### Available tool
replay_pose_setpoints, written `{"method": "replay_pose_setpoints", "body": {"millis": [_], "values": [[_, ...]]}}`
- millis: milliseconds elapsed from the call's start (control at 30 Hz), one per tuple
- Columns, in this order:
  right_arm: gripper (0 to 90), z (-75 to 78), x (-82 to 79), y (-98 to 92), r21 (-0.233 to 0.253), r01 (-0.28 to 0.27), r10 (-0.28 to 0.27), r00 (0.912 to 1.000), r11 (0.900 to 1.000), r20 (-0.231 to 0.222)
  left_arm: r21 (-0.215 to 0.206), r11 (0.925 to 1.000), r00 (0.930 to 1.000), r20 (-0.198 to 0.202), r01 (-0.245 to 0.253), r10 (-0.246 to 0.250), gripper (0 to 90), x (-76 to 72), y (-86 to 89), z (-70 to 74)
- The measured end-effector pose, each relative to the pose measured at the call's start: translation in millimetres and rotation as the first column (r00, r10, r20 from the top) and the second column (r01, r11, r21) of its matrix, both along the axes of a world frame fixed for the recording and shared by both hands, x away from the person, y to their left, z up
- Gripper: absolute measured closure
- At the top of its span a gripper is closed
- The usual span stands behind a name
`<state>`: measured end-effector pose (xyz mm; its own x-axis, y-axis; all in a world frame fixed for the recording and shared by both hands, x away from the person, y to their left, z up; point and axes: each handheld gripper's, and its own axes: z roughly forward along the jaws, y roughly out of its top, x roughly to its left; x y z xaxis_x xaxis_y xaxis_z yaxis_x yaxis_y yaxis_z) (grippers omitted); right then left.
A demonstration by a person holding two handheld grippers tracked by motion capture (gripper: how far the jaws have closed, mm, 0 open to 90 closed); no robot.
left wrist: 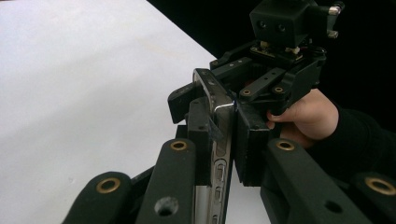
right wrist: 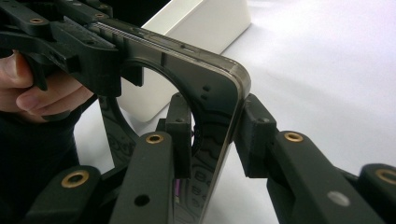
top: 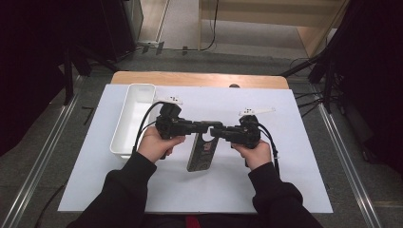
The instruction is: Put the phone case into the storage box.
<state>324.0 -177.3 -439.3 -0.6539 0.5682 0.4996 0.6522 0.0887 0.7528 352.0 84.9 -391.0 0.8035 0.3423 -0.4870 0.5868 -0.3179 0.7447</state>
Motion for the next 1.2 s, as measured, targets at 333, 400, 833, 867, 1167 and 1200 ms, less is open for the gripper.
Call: {"method": "replay_pose_setpoints", "body": {"millis": [333,400,833,867,1167,1200], "values": [[68.6,4.1,-2.0,-0.7,-0.022,0.003,-0.003,0.9996,1.000,0.027,0.012,0.9999,0.9997,0.026,0.004,-0.005,74.8,-1.8,-0.8,2.6],[68.6,5.0,-2.2,-0.5,-0.025,0.003,-0.003,0.9998,1.000,0.022,0.015,0.9999,0.9993,0.037,0.002,-0.003,71.9,-2.7,-1.3,3.6],[68.7,11.1,-3.1,-5.5,-0.035,0.026,-0.025,0.9989,0.999,0.040,0.039,0.9992,0.9901,0.140,-0.007,0.002,46.7,-8.8,-6.4,6.5],[68.7,11.3,-3.1,-5.8,-0.036,0.029,-0.027,0.9988,0.999,0.041,0.045,0.9990,0.9894,0.145,-0.009,0.002,44.4,-9.1,-6.7,6.6],[68.7,14.6,-2.7,-9.7,-0.047,0.062,-0.061,0.9978,0.997,0.025,0.064,0.9972,0.9901,0.137,-0.038,0.028,38.4,-8.1,-6.1,6.1],[68.7,15.1,-2.7,-10.4,-0.047,0.065,-0.064,0.9977,0.997,0.025,0.066,0.9971,0.9900,0.138,-0.038,0.029,38.4,-7.9,-5.7,5.9]]}}
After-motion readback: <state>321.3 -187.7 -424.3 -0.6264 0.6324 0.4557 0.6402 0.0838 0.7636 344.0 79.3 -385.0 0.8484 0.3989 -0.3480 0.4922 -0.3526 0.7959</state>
